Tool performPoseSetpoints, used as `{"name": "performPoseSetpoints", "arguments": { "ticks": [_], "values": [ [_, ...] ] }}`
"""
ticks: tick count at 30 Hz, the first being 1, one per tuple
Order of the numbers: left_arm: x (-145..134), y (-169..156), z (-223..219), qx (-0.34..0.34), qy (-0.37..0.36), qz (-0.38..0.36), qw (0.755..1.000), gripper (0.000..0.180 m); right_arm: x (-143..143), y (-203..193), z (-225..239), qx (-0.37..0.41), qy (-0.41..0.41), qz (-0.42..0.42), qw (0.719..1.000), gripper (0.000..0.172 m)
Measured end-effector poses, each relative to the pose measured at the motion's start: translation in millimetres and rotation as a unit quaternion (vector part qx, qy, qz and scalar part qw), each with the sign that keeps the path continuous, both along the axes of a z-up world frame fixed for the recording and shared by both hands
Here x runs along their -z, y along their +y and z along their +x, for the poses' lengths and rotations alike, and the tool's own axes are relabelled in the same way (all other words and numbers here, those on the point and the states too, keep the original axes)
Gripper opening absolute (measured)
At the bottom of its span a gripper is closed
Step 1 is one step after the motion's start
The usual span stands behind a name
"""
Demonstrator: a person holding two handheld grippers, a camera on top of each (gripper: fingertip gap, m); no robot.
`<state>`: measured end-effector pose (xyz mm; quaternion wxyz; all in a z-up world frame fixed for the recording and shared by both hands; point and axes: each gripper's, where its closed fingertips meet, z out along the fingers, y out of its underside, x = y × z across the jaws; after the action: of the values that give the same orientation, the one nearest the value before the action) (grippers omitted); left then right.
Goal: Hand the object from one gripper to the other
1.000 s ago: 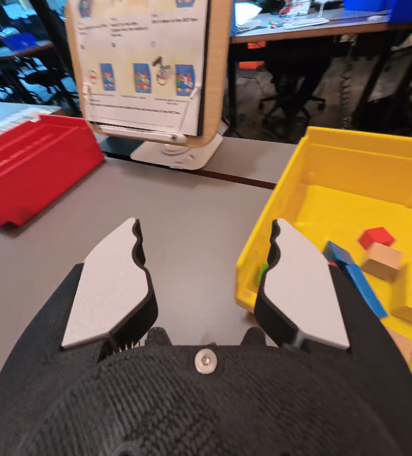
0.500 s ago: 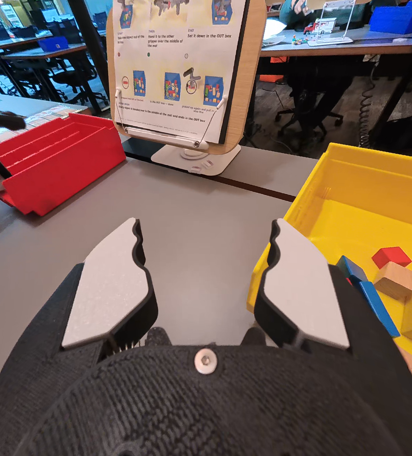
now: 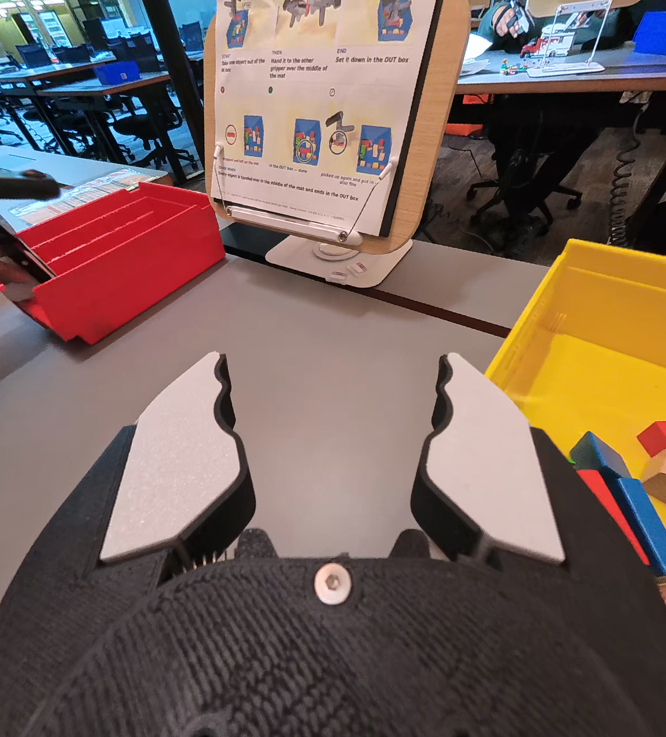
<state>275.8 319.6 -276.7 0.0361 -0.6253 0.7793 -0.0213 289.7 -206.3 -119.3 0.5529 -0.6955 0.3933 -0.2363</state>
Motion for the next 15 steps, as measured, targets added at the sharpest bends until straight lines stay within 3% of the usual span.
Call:
{"name": "performPoseSetpoints", "arguments": {
  "ticks": [2,4,9,15],
  "values": [
    [-0.5,-1.0,-6.8,0.002,0.016,-0.015,1.000,0.019,1.3,1.9,-0.5,-0.004,0.004,0.002,1.000,0.099],
    [-1.5,-3.9,-11.7,-0.003,0.034,-0.034,0.999,0.045,1.1,2.4,-1.0,-0.004,0.003,0.000,1.000,0.099],
    [-16.5,-12.7,-1.4,-0.010,0.004,-0.074,0.997,0.050,-0.1,2.7,-2.4,-0.005,0.001,0.000,1.000,0.099],
    [-5.7,-5.0,2.7,0.125,0.030,-0.009,0.992,0.049,3.4,6.1,-3.1,-0.012,0.009,0.002,1.000,0.099]
  ]
}}
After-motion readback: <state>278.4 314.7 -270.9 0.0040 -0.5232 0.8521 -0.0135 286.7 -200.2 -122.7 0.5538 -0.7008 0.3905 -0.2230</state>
